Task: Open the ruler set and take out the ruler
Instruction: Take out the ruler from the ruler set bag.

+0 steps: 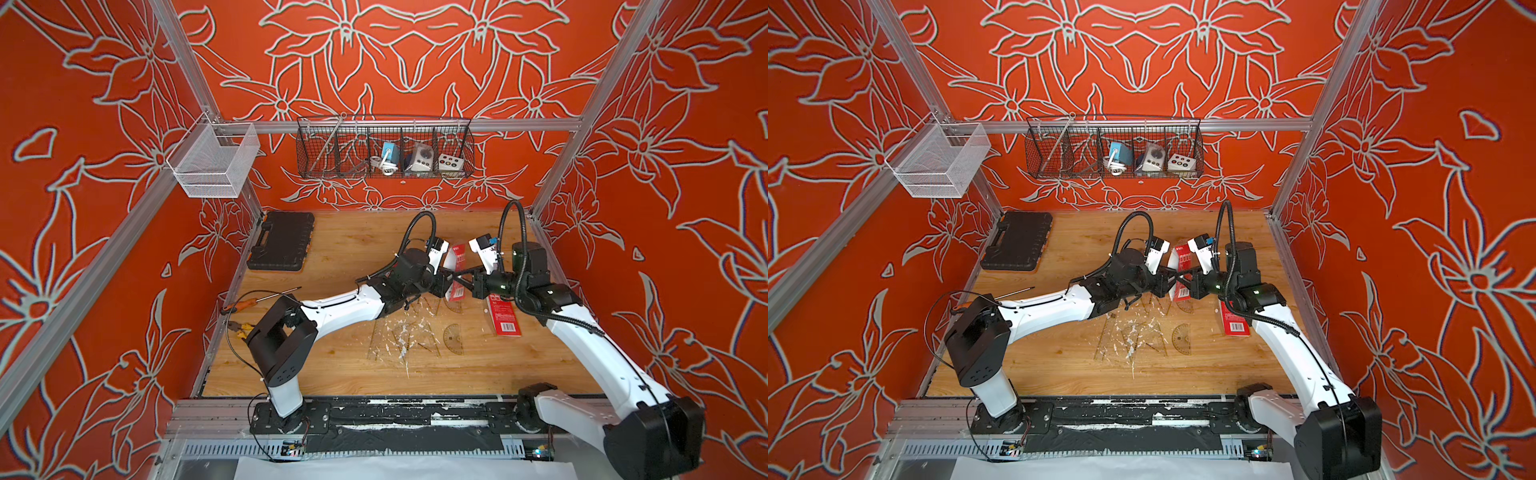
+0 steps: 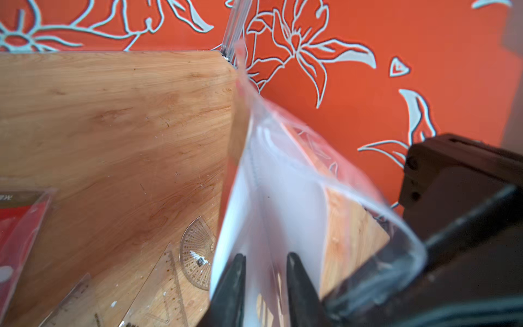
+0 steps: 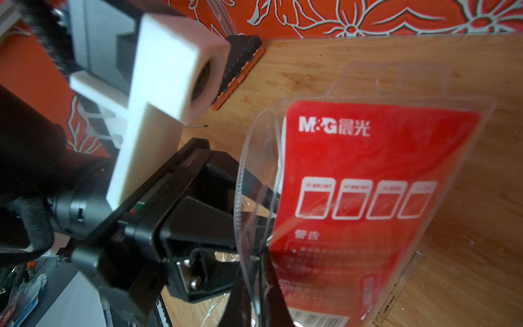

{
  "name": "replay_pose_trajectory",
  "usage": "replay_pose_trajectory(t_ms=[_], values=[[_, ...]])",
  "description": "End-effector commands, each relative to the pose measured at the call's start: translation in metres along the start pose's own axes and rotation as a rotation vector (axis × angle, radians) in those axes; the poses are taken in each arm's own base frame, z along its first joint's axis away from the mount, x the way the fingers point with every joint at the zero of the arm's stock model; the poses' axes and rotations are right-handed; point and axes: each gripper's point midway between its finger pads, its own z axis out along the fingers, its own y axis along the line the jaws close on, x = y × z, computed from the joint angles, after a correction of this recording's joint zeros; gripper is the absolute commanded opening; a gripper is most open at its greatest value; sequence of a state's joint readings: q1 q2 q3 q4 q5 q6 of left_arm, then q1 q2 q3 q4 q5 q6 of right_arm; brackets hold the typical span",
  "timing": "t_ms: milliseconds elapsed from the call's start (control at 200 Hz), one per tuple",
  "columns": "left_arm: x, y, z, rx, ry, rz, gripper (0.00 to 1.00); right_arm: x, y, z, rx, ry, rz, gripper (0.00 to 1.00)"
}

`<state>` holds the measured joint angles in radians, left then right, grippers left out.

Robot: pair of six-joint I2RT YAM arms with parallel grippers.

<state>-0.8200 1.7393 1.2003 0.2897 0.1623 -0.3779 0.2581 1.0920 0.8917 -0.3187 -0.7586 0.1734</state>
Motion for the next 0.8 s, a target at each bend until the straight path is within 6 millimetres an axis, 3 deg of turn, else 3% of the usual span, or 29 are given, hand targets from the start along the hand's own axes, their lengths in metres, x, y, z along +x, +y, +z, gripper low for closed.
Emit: replay_pose_trajectory(t_ms=[0,240,360,650,731,796], values=[[-0.003,-0.003,0.003,0.019,-0.044,-0.004,0.31,-0.009,0.021,-0.003,-0.081,-0.004,-0.048,0.00],[-0.016,-0.023,-0.017,0.188,-0.175,-0.044,0.25,-0.012,0.038,-0.002,-0.154,0.016,-0.062,0.00],[-0.020,-0.024,-0.024,0.232,-0.218,-0.056,0.17,-0.011,0.047,-0.003,-0.189,0.031,-0.079,0.00],[-0.029,-0.043,-0.058,0.362,-0.316,-0.013,0.29,-0.007,0.049,-0.003,-0.172,0.063,-0.096,0.00],[-0.032,-0.049,-0.070,0.390,-0.350,0.021,0.29,-0.007,0.048,-0.003,-0.169,0.069,-0.093,0.00],[-0.034,-0.050,-0.072,0.384,-0.355,0.036,0.23,-0.006,0.050,-0.002,-0.175,0.073,-0.095,0.00]])
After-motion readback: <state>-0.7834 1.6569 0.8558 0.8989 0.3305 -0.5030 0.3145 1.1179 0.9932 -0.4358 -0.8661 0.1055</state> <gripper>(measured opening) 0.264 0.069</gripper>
